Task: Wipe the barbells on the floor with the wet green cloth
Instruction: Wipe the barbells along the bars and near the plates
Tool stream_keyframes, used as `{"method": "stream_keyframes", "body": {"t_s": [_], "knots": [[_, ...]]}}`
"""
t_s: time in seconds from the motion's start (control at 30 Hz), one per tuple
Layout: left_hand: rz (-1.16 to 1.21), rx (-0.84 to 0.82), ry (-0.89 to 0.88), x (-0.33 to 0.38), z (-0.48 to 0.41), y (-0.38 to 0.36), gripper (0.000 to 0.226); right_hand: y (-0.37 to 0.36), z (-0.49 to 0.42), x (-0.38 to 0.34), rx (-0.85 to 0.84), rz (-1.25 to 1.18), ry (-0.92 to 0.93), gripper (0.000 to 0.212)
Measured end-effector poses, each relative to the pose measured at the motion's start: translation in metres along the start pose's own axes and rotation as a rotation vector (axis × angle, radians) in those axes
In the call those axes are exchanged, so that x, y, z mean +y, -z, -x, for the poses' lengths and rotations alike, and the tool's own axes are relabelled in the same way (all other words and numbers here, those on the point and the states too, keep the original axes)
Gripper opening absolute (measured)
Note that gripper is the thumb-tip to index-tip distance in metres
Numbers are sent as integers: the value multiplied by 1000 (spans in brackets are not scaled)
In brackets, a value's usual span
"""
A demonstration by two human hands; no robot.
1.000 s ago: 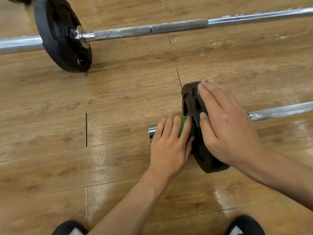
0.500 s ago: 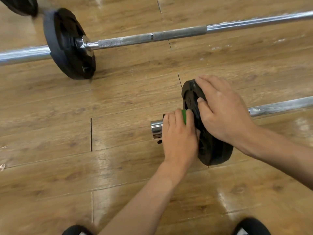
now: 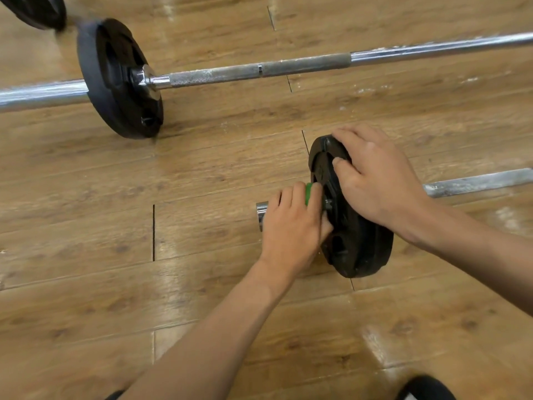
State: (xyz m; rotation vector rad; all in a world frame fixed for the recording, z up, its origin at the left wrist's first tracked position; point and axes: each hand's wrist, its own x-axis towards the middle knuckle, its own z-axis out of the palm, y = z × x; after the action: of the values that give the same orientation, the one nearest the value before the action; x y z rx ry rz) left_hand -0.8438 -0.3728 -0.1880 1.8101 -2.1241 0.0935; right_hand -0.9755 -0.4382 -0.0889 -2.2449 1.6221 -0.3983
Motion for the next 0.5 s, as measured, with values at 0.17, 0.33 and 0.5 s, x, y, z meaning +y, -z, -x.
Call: {"method": "stream_keyframes", "body": {"t_s": [0.17,0.33,0.5], "knots": [[-62,-64,147,-40,3,8,31,0,-12,0,3,0,-34,35],[-20,-90,79,5,-1,0,52,3,-31,-4,-10,18,-97,32],[-63,-43,46,-27,3,-1,56,3,-4,-7,29,204,33,55]]}}
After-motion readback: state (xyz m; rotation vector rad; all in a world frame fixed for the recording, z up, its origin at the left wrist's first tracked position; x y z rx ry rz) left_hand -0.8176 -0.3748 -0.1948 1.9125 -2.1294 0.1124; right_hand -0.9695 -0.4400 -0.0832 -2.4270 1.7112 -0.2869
